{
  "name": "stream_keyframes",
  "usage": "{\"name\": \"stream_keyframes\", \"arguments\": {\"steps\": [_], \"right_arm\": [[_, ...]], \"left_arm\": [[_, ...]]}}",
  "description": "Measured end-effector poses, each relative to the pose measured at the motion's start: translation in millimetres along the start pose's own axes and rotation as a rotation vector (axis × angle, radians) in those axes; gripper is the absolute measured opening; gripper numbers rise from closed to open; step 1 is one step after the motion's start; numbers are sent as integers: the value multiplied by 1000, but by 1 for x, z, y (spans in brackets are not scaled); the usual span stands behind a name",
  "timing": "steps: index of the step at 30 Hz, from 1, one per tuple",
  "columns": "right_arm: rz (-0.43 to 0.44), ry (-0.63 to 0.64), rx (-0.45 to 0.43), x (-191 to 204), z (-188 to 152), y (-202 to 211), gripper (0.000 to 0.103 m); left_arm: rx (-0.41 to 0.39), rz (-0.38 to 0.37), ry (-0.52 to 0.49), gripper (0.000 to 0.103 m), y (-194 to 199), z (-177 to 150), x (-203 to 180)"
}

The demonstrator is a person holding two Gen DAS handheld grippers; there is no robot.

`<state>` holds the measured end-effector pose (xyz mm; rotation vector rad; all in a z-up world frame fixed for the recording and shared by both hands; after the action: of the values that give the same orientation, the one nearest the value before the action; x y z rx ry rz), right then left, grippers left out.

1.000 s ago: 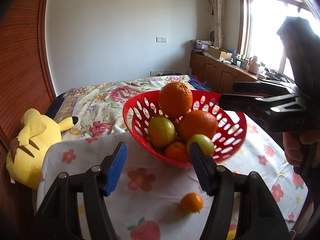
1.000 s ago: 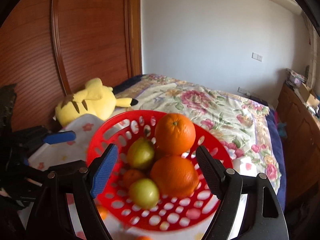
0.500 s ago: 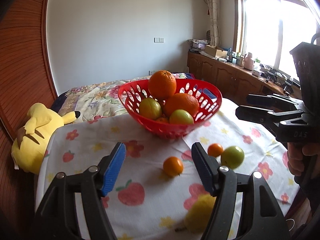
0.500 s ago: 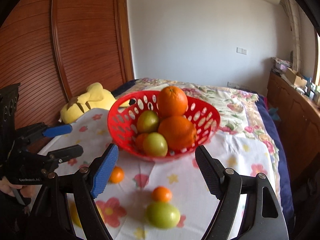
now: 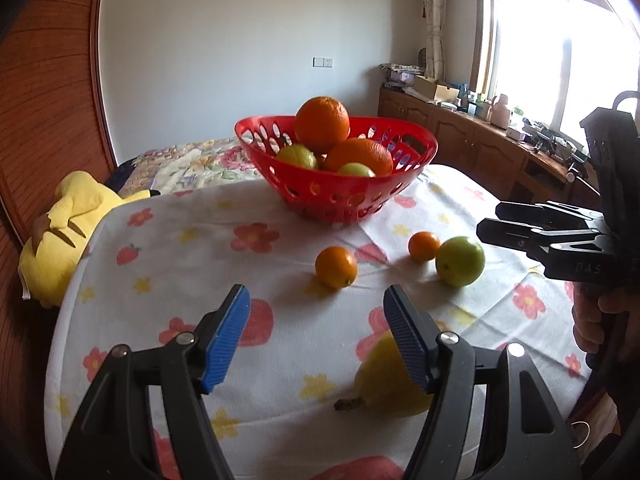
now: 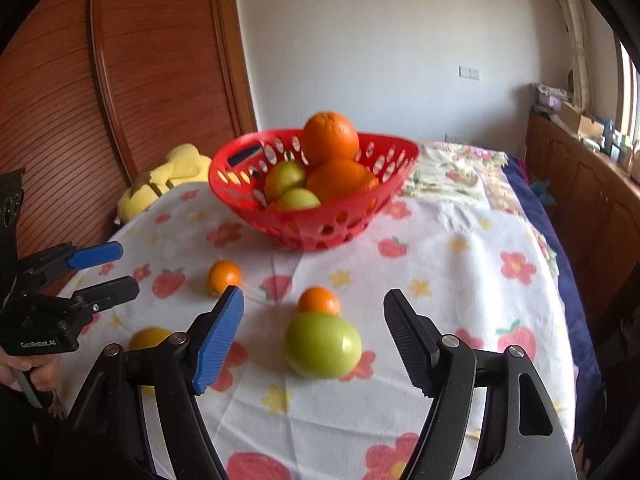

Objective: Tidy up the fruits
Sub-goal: 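Move the left tool to a large yellow pomelo while the right tool approaches a green citrus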

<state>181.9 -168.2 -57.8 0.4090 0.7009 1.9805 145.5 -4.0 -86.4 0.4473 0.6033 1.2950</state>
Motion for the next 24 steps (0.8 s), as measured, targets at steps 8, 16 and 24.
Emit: {"name": "stream_keyframes", "arguments": {"steps": [8, 16, 24], "right_arm": [[5, 9, 77, 0, -12, -24, 71], [1, 8, 130, 1, -23, -40, 69], [9, 10, 158, 0, -27, -47, 58]], "left_arm": [[4, -2, 4, 70, 2, -6, -2], [16, -12, -18, 70, 1, -10, -14], [21, -21, -32, 70, 1, -14, -23]]}}
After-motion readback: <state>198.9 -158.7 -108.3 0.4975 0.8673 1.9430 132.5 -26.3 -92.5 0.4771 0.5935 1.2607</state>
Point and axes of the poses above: each gripper's, at about its wrist camera, not at the fingertips, and y roughly against the way its jaws point, x to its left, z to its top, the point moved 4 cm from there along -y, roughly the way its jaws point, and after that the axes turned 7 degrees about y, right-handed, at the moved point
